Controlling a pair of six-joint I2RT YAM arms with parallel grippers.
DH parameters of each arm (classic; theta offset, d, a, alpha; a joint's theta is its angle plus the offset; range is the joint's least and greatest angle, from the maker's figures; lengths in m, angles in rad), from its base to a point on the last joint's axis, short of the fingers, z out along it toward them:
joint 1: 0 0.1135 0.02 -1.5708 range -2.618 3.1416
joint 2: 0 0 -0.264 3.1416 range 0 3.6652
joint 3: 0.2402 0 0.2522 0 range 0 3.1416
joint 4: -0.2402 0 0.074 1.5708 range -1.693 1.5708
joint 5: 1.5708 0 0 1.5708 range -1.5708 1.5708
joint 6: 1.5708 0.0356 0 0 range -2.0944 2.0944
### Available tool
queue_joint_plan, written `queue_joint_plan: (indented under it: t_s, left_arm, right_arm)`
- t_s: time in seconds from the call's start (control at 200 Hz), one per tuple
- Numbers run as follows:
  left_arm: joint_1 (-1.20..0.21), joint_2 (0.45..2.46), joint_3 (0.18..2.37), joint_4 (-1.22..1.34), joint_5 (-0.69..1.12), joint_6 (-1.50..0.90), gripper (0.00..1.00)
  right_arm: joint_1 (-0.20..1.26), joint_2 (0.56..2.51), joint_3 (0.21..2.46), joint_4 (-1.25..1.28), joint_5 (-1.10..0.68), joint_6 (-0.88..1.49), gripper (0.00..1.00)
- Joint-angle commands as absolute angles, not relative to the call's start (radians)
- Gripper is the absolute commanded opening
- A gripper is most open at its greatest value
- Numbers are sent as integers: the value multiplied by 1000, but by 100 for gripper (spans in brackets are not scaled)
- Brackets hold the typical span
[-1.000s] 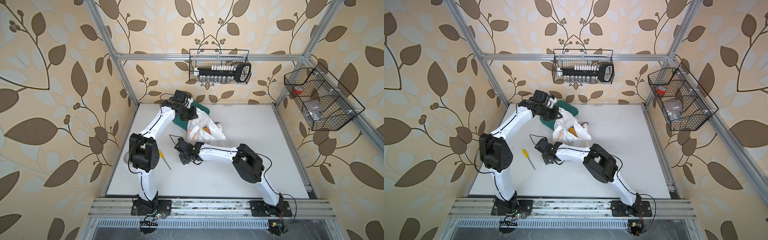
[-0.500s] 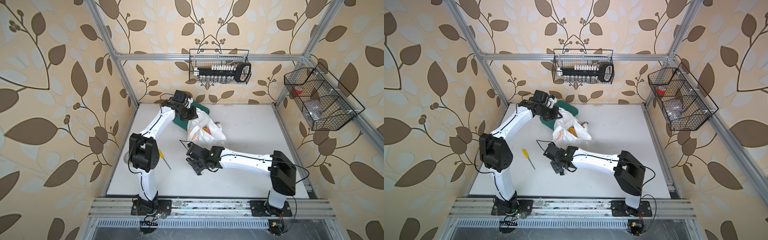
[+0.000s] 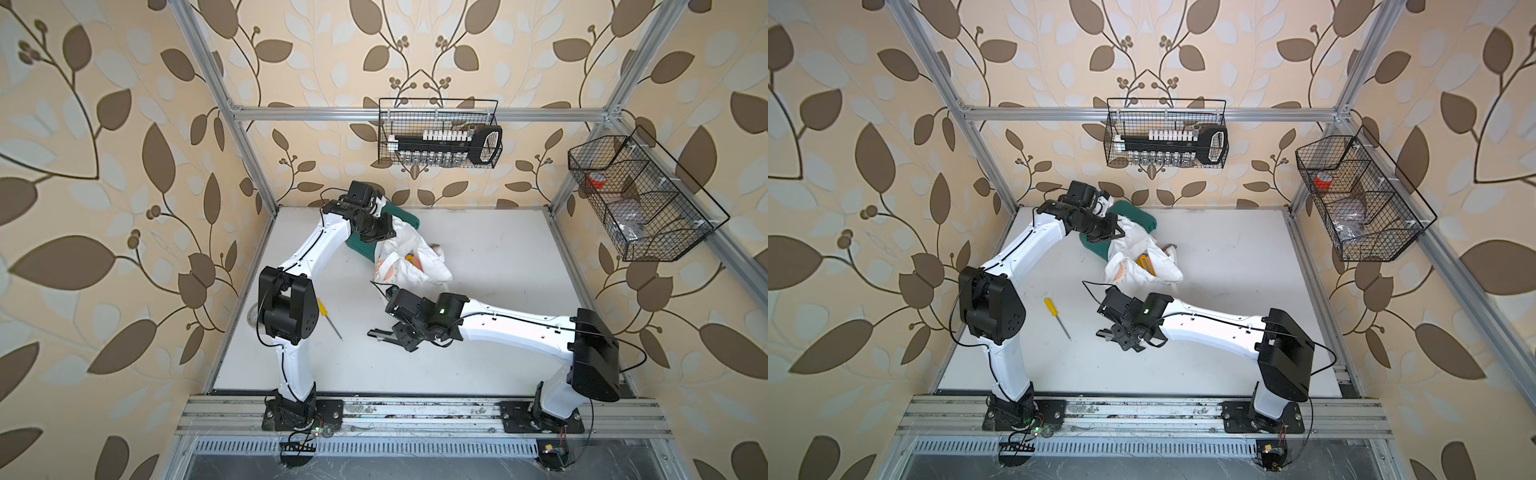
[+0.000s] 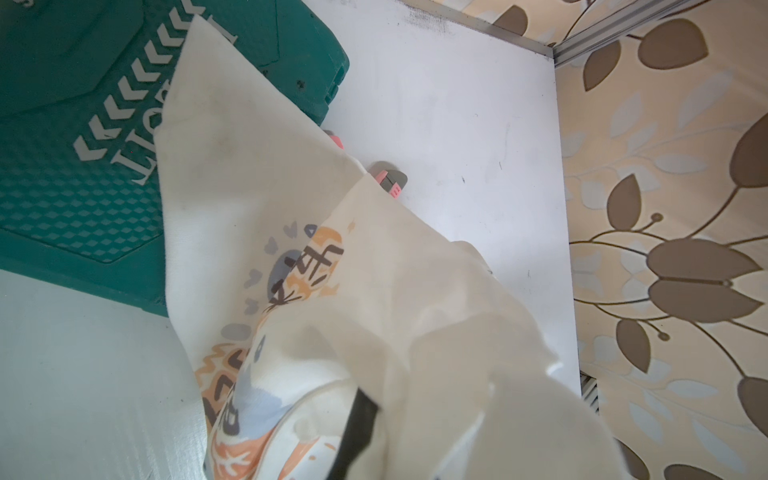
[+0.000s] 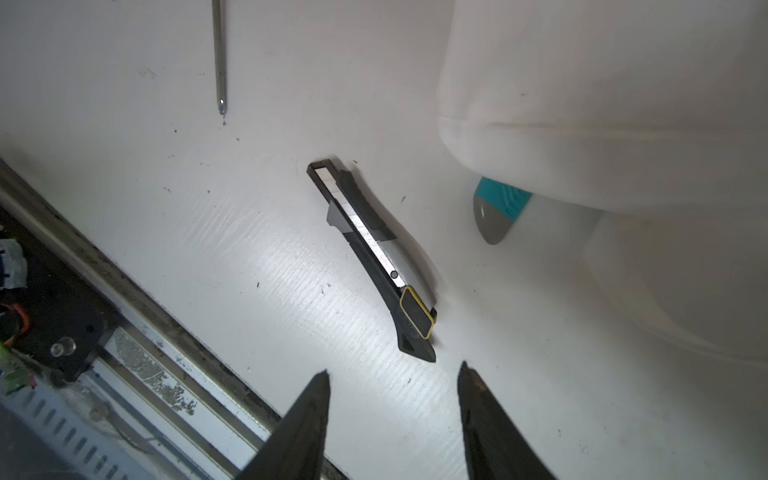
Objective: Place the art knife into the pouch
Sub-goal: Pick up the utility knife at the center of the board.
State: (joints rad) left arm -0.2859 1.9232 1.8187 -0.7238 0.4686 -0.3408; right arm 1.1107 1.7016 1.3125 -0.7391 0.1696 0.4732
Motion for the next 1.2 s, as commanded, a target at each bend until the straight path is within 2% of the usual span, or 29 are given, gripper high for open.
queue_joint_plan:
  t_s: [0.0, 0.095, 0.34, 0.72, 1.195]
  left_arm:
    - [-272, 1901, 1811, -690, 476, -329, 0]
    - [-272, 1899, 1807, -689, 474, -329, 0]
    - [-272, 1901, 1807, -689, 478, -328, 0]
    - [-272, 1908, 1811, -686, 483, -329, 0]
    - [-272, 1915, 1809, -680, 488, -336, 0]
  right_arm:
    - [1108, 1771, 1307, -737, 122, 414, 57]
    - [1096, 1823, 1314, -713, 80, 372, 62]
    - [1061, 1935, 1366, -710, 58, 269, 68]
    - [1026, 2032, 1405, -684, 62, 183, 67]
    - [1075, 1918, 1352, -745, 26, 264, 63]
